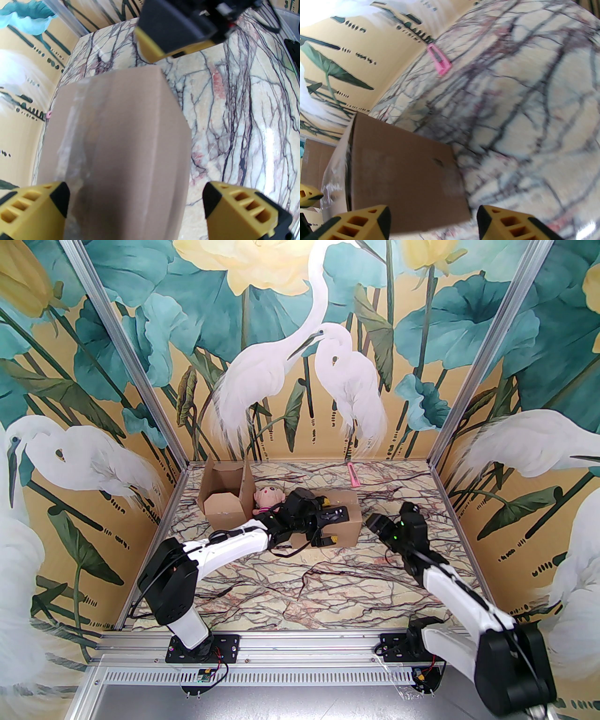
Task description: Unpack the express box
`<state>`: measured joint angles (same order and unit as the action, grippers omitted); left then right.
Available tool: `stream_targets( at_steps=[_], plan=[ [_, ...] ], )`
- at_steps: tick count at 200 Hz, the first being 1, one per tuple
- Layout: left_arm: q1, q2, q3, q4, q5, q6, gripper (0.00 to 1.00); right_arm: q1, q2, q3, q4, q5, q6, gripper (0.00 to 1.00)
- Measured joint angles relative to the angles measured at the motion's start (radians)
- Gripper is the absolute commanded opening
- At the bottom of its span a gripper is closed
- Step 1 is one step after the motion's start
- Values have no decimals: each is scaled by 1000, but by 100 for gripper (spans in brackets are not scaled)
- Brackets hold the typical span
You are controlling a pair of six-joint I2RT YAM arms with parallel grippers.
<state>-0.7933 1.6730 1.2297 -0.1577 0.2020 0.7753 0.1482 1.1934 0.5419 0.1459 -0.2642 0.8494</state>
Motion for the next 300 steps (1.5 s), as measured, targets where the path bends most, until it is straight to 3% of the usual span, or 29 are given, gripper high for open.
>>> stream_targets(
  at_steps=[20,38,57,77,96,126,164,221,300],
  plan=[
    [8,-31,-11,-8,4,-15,100,-2,141,59,120,-135,7,52],
    [16,-53,-18,-17,5,-24,99,-2,220,95,184,-235,10,52],
    [32,-74,-20,-34,6,-24,100,-2,228,111,170,-256,-19,58],
    [54,-95,-24,-51,27,-31,99,-2,240,200,71,-200,-93,65],
    [71,-107,-24,-65,56,-42,100,-2,333,401,-46,-128,-185,67],
    [80,-109,-23,-95,79,-52,99,-4,608,791,-229,-19,-321,74],
    [80,-109,-23,-97,93,-62,99,-4,943,1164,-457,71,-439,79],
    [80,-117,-55,-85,94,-78,100,3,1313,1629,-746,192,-549,78],
    [80,-149,-84,-69,95,-106,100,25,1518,1994,-932,280,-620,65]
  ],
)
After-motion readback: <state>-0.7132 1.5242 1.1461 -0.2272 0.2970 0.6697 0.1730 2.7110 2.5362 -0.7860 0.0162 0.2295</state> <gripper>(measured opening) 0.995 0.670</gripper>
